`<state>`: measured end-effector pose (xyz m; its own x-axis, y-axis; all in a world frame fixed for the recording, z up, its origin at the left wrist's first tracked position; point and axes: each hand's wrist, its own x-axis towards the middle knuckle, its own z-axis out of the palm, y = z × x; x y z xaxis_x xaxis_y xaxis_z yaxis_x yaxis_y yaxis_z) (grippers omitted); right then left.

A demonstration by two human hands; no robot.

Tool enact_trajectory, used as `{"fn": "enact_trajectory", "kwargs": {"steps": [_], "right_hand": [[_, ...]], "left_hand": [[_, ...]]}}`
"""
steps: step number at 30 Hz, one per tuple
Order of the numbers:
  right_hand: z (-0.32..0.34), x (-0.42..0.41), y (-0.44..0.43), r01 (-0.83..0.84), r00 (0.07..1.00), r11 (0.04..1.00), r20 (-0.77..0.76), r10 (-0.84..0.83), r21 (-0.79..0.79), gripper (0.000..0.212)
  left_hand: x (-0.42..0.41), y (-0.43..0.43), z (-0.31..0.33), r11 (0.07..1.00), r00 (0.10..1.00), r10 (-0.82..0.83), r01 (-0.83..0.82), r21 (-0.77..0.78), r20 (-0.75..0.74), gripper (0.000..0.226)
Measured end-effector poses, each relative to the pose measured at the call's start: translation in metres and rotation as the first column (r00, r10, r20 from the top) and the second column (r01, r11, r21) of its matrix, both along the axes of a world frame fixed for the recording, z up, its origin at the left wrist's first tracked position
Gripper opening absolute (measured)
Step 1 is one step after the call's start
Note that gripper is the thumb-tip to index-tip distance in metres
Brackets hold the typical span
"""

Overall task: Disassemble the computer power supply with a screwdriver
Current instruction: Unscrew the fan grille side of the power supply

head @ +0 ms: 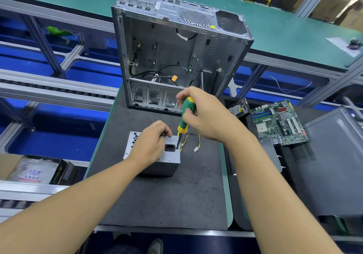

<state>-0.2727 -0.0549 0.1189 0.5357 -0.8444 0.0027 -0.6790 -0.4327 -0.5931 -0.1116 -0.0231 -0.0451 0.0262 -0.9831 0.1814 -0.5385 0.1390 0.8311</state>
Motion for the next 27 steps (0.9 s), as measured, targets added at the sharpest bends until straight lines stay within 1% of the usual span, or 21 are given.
{"fn": "enact_trajectory", "kwargs": {"steps": [3, 7, 9, 11, 12, 16, 21, 25, 27], "right_hand": [[-0.0011, -0.0008, 0.0014, 0.03, 0.999, 0.999, 0.017, -0.031, 0.02, 0.03], [-0.0042, 0.0, 0.0027, 0.017, 0.996, 0.999, 0.082, -0.02, 0.038, 0.015], [-0.0052, -0.0001, 0.0005, 0.028, 0.999, 1.0, 0.046, -0.028, 0.004, 0.009], [-0.0049, -0.0004, -0.0011, 0.033, 0.999, 0.999, -0.018, -0.033, -0.038, 0.014], [-0.0041, -0.0007, -0.0012, 0.026, 0.999, 0.999, -0.024, -0.026, -0.041, 0.014], [-0.0025, -0.0006, 0.0018, -0.011, 1.0, 0.999, -0.006, 0.011, -0.048, 0.021], [-0.002, -0.0017, 0.0043, 0.012, 0.999, 0.997, 0.033, -0.01, -0.072, 0.033], [-0.0019, -0.0027, 0.0052, 0.049, 0.999, 0.997, 0.012, -0.049, -0.051, 0.032], [-0.0023, -0.0023, 0.0063, 0.066, 0.998, 0.997, 0.027, -0.065, -0.037, 0.033]], "left_hand": [[-0.0008, 0.0012, 0.0004, 1.0, 1.0, 0.013, -0.013, -0.001, -0.001, 0.039], [-0.0002, 0.0006, -0.0003, 1.0, 1.0, 0.016, -0.016, 0.002, -0.009, 0.039], [-0.0001, 0.0011, -0.0008, 1.0, 1.0, 0.009, -0.009, -0.001, -0.013, 0.039], [0.0009, 0.0013, -0.0014, 1.0, 1.0, 0.011, -0.011, 0.004, -0.018, 0.04], [0.0014, 0.0008, -0.002, 1.0, 1.0, 0.016, -0.016, 0.007, -0.024, 0.04], [0.0023, -0.001, -0.0017, 0.999, 0.997, 0.052, -0.051, 0.018, -0.064, 0.044], [0.003, -0.0019, 0.0009, 0.996, 0.988, 0.084, -0.077, 0.055, -0.129, 0.042], [0.0036, -0.0011, 0.0039, 0.994, 0.982, 0.096, -0.088, 0.059, -0.161, 0.039], [0.0032, -0.0008, 0.0049, 0.993, 0.981, 0.105, -0.094, 0.071, -0.162, 0.037]]}}
